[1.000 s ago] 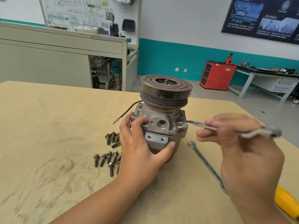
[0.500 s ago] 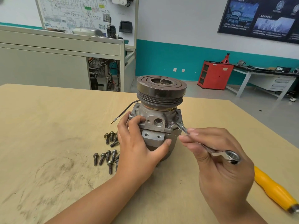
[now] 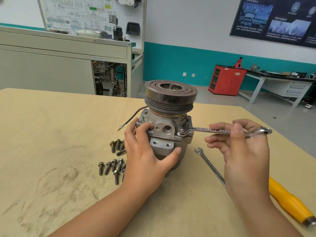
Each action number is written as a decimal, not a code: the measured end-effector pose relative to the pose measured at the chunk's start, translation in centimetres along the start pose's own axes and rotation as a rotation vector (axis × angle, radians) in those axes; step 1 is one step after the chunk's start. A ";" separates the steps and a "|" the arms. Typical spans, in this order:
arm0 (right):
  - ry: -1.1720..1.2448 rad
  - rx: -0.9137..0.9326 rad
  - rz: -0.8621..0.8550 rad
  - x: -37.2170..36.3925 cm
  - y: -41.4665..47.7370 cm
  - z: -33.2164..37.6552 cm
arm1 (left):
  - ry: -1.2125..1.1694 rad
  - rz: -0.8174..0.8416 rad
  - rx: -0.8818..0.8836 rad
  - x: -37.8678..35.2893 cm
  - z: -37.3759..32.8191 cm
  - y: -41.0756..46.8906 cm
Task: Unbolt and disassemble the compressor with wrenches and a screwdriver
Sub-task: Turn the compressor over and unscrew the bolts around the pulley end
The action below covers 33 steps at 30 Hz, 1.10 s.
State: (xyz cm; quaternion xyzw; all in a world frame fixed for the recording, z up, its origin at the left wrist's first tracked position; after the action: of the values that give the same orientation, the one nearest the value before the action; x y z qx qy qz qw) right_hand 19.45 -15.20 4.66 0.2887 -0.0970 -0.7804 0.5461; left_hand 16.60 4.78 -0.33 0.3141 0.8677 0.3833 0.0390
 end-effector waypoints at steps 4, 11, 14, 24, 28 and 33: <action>0.029 -0.278 0.085 -1.7 2.6 -3.3 | 0.008 0.001 0.007 0.0 0.0 0.0; -0.305 -0.340 0.173 -4.6 5.7 -8.2 | -0.003 0.022 0.010 -0.1 0.0 0.0; -0.314 -0.363 0.252 -6.4 5.6 -9.0 | 0.010 0.026 0.025 -0.1 0.0 0.0; 0.114 -0.553 0.068 -5.6 6.8 -7.8 | 0.001 0.037 0.026 -0.2 0.1 -0.1; 0.322 -0.698 0.097 -4.1 5.6 -6.0 | -0.001 0.035 0.005 -0.2 -0.1 -0.1; 0.355 -0.531 0.190 -2.4 3.9 -1.7 | -0.012 0.017 0.015 0.0 -0.1 0.0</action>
State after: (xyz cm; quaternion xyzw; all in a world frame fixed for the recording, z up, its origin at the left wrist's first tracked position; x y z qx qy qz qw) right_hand 24.09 -14.19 5.90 0.2573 0.1800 -0.6616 0.6809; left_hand 16.60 4.71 -0.31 0.3241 0.8676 0.3751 0.0385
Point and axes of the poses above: each hand's wrist, its own y-axis towards the middle knuckle, its own x-axis out of the back of the hand, z = x × y, the point moved 9 cm from there along y, towards the middle knuckle, and after that the axes turned 14 degrees about -z, right-handed, at the moved point
